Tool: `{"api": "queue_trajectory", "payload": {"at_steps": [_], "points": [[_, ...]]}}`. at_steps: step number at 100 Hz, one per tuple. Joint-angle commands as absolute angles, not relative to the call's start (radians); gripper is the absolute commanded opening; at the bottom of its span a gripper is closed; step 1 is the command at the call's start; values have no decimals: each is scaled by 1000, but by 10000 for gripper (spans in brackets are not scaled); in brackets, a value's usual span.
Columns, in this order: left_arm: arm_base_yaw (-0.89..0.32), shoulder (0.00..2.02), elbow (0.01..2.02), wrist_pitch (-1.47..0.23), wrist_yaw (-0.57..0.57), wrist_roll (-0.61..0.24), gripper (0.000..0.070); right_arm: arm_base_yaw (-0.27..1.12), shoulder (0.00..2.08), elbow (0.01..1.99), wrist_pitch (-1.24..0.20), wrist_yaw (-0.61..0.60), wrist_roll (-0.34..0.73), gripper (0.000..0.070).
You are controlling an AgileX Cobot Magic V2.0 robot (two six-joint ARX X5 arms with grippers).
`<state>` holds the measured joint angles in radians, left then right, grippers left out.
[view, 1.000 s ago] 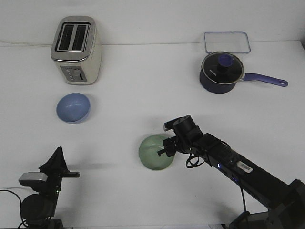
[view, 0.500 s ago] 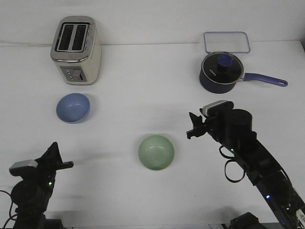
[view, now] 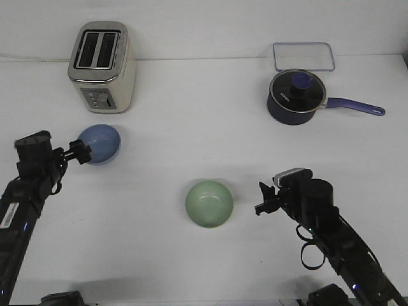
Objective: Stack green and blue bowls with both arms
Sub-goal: 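Grasp the light blue bowl rim with the left gripper and lift, then carry the blue bowl over the green bowl and lower it in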
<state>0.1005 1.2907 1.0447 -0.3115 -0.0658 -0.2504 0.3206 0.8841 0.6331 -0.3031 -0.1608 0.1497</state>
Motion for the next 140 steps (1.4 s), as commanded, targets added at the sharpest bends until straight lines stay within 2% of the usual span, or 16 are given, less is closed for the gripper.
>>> {"api": "queue_trajectory", "payload": {"at_steps": [1,20,51,54,58,60,69,71,72,95,103,115,123,140], "points": [[111,1359,1102,-328,-70,-210,700,326,884,633,-292,-168,161,282],[128,1514,1185,-360,-18,-188,700,326,884,632,-274,-168,161,282],[131,1698,1204,-340,32,-188,693,326,884,632,-270,-168,162,282],[131,1709,1204,-339,35,-186,647,326,884,632,-270,-168,162,282],[131,1721,1204,-339,48,-174,521,326,884,632,-270,-168,162,282],[131,1725,1204,-339,56,-168,441,326,884,632,-270,-168,162,282],[131,1731,1204,-338,83,-165,0,326,884,632,-270,-167,162,282],[131,1730,1205,-337,86,-166,0,326,884,632,-270,-167,162,282],[131,1730,1206,-336,89,-165,23,326,884,632,-270,-167,162,282],[120,1652,1303,-426,148,-138,12,326,884,632,-269,-167,162,281],[107,1597,1351,-474,221,-127,12,326,884,632,-269,-166,162,281],[76,1501,1392,-501,405,-121,12,326,884,632,-269,-164,162,281],[39,1434,1393,-521,473,-125,12,326,884,632,-269,-164,162,281],[-131,1359,1393,-634,476,-103,12,326,884,632,-269,-164,164,281]]}}
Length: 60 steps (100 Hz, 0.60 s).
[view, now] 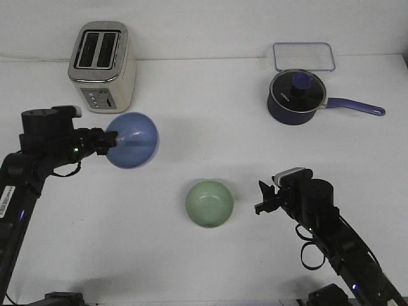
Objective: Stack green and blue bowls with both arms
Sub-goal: 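Carry the blue bowl over the green bowl and lower it in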
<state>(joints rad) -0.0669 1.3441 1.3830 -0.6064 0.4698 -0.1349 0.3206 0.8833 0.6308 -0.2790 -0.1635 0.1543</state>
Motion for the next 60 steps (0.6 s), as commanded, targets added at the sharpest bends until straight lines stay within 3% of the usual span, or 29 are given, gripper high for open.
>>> {"api": "queue_trajectory", "payload": {"at_steps": [1,29,60], "points": [[-145,1359,1393,-640,476,-98,12,326,884,632,-269,-164,164,281],[-504,1442,1383,-672,410,-64,12,326,884,632,-262,-165,161,281],[-669,1618,1383,-641,330,-31,12,326,884,632,-262,-165,162,281]]}}
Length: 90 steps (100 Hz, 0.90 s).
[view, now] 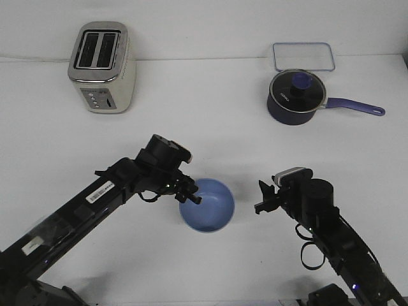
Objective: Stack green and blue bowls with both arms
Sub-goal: 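Carry the blue bowl over the green bowl and lower it in, then release the blue bowl and retract both grippers toward the robot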
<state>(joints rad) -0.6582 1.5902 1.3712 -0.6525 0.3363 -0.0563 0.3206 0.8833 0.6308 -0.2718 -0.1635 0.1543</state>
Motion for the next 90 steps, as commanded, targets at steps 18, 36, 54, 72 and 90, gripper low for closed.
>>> {"api": "queue_trajectory", "payload": {"at_steps": [18,36,54,72,90], "points": [[-696,1673,1383,-592,285,-22,12,326,884,632,-262,-165,162,281],[-696,1694,1383,-581,270,-14,12,326,884,632,-263,-165,162,281],[-696,1700,1383,-574,270,-12,482,326,884,632,-263,-165,162,281],[-659,1610,1384,-533,239,-12,624,326,884,632,-262,-162,162,281],[-558,1411,1384,-459,69,-10,621,326,875,632,-261,-149,159,281]]}}
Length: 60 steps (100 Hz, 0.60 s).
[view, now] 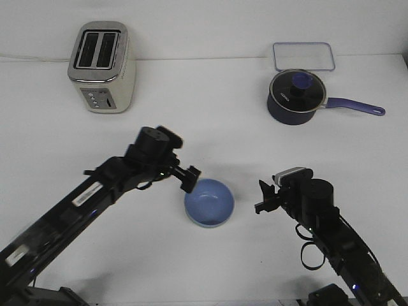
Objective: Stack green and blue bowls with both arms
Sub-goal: 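Release the blue bowl and retract both grippers toward the robot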
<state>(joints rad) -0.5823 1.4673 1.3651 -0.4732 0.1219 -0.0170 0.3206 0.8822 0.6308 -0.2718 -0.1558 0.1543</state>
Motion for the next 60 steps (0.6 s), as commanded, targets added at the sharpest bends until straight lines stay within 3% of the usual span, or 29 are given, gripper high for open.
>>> {"api": "queue_trajectory", "payload": {"at_steps": [1,10,26,31,40,46,60], "points": [[-550,1400,1384,-456,62,-9,620,326,873,632,-261,-148,158,281],[-467,1305,1382,-451,22,6,598,326,839,632,-259,-142,156,281],[-305,1118,1279,-419,22,28,422,326,716,631,-266,-100,124,270],[-261,1041,1196,-393,22,27,342,326,663,625,-266,-76,110,201],[-187,874,990,-283,22,27,145,326,563,589,-256,-32,97,3],[-146,751,832,-162,22,27,36,326,500,550,-236,-7,96,0],[-94,480,517,105,22,22,11,326,339,432,-146,57,98,0]]}}
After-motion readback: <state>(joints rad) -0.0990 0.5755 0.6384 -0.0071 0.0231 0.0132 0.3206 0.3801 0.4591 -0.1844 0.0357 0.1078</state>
